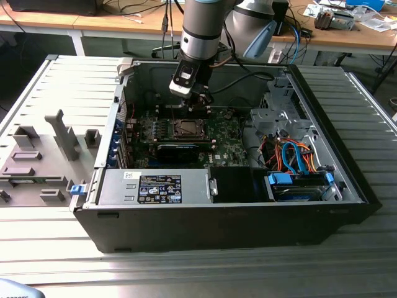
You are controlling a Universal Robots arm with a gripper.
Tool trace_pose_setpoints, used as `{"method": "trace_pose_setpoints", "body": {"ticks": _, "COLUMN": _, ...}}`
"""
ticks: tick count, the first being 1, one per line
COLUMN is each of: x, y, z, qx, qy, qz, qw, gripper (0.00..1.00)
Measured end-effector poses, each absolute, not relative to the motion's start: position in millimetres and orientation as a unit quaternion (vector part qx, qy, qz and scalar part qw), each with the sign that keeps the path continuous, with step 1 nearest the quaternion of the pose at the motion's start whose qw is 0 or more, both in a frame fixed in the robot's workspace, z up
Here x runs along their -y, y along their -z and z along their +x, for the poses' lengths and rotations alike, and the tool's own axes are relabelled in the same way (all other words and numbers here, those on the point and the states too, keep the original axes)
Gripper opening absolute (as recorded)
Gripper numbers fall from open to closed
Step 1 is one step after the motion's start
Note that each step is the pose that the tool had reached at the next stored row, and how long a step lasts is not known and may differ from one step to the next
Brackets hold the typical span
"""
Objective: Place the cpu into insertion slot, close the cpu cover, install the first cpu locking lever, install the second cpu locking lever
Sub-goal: 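Install the first cpu locking lever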
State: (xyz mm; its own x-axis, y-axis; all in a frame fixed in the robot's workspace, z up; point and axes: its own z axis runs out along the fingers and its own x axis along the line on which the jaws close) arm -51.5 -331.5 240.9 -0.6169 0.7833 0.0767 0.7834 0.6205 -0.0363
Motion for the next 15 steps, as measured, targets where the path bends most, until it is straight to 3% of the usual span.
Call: {"method": "trace_pose_setpoints", "body": {"ticks": 15, "x": 331.5, "y": -240.9, "z": -51.5, "qx": 0.901, "qy": 0.000, "qz": -0.431, "qw": 0.042, "gripper": 0.11}}
